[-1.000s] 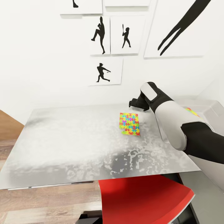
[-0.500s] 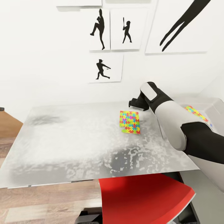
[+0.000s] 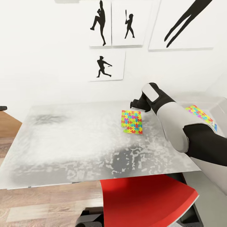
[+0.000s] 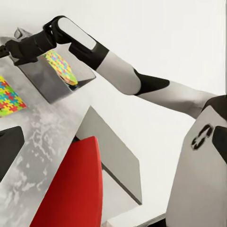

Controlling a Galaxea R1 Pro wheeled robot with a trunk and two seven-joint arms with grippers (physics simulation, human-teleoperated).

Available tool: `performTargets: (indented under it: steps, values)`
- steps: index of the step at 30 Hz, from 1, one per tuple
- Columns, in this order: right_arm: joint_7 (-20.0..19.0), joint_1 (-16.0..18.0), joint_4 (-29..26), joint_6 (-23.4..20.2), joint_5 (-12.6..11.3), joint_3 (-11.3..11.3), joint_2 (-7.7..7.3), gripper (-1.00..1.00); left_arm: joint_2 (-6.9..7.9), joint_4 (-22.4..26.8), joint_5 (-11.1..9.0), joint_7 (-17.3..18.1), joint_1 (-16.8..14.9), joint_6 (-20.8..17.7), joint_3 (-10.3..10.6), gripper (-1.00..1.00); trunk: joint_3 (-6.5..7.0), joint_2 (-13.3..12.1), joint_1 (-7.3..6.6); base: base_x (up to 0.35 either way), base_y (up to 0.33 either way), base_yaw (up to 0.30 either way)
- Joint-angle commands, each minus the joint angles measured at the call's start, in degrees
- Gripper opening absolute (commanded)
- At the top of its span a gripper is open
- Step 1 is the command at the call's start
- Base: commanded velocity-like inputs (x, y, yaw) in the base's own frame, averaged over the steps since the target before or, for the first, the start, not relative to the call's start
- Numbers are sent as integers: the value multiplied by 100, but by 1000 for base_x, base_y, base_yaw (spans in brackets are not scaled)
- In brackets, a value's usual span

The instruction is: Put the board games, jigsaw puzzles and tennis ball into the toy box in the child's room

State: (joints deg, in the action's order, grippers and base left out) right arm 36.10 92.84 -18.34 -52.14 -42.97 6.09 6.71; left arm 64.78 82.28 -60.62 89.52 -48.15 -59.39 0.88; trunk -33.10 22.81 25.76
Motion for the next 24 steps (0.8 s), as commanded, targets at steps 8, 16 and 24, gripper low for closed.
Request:
performTargets:
  steps: [8, 16, 24]
  values:
    - [38, 3, -12, -15, -62, 41, -3, 100, -212, 7, -15, -27, -10, -61, 5, 100, -84, 11, 3, 0, 0, 0]
    - [37, -9, -12, -15, -62, 41, -3, 100, -845, 7, -1, -87, -10, -56, 17, 100, -160, 11, 3, 0, 0, 0]
    - [37, -11, -12, -15, -60, 41, -3, 100, -2309, 0, -2, -1956, -86, -61, 29, 100, -235, 11, 3, 0, 0, 0]
